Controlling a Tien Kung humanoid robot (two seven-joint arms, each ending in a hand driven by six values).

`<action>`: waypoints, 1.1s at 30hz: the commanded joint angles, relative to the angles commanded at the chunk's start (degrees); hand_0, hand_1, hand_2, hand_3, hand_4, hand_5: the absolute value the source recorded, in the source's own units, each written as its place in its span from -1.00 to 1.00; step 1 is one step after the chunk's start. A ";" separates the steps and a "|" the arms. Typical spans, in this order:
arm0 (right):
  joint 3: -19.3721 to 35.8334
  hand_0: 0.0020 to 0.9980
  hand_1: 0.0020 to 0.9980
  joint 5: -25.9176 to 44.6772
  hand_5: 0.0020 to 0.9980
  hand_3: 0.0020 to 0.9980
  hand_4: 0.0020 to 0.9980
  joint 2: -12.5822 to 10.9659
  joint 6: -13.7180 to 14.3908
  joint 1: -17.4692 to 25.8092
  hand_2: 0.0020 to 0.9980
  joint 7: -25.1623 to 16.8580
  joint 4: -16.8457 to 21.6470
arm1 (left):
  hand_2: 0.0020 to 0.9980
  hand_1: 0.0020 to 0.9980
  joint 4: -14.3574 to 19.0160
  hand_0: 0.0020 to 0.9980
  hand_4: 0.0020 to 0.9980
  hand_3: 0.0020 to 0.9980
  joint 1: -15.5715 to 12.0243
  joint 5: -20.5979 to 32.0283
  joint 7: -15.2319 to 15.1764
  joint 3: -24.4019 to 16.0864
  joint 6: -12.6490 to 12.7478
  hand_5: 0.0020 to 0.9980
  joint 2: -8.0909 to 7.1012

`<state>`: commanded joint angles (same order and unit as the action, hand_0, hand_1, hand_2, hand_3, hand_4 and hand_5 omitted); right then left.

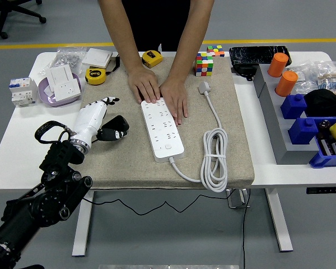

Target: Pick up the plug,place it near the board,insert it into the board,press the button

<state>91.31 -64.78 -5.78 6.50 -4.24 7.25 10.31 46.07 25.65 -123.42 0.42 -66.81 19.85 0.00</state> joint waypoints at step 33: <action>0.90 0.59 0.62 -2.44 1.00 0.73 1.00 -0.18 0.69 -0.21 0.62 -0.34 0.00 | -0.32 -0.36 1.38 -0.32 0.34 -0.04 0.63 5.41 -2.26 1.93 1.22 -0.65 0.00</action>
<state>92.20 -67.22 -5.95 7.19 -4.45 6.90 10.31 47.46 26.27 -118.02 -1.84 -64.88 21.07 0.00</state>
